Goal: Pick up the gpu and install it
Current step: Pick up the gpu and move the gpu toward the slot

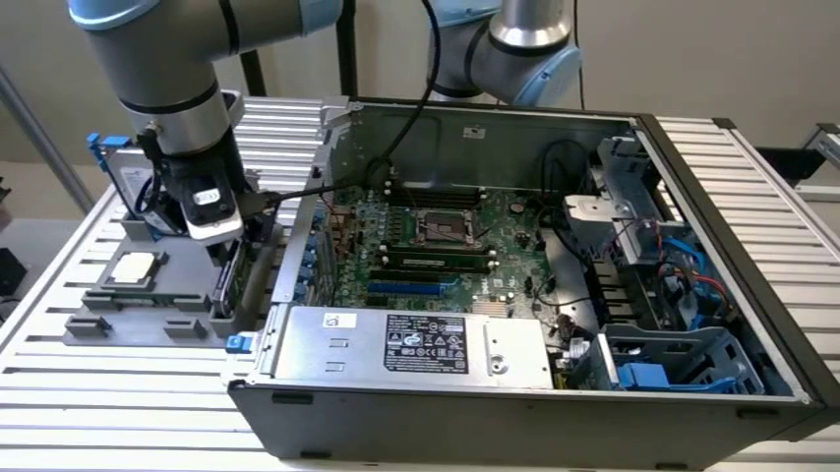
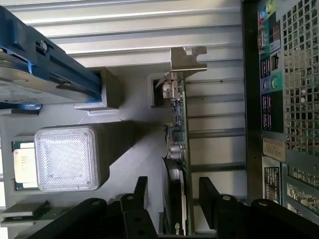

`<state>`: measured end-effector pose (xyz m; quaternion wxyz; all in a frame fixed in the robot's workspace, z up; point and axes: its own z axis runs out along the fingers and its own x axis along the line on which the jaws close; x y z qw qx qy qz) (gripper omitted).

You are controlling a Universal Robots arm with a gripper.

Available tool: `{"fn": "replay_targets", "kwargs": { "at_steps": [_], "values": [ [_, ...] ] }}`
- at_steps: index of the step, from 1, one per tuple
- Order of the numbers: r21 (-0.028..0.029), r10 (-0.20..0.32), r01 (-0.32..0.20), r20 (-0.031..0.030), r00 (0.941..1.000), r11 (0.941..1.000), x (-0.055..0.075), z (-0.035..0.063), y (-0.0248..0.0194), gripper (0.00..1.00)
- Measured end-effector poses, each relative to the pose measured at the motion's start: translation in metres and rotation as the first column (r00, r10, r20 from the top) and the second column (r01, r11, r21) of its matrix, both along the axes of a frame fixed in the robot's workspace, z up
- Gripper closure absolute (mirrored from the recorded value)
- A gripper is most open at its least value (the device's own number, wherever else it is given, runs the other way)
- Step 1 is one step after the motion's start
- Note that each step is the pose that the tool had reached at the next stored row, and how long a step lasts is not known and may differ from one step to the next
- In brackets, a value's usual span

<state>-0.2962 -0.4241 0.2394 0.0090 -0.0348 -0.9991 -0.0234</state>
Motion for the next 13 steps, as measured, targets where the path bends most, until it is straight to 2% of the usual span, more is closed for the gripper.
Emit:
{"fn": "replay_targets", "kwargs": {
  "at_steps": [13],
  "values": [
    [0.0022, 0.001, -0.001, 0.0003, 1.0000, 1.0000, 0.0014, -0.0002, 0.0000, 0.00]
  ]
}}
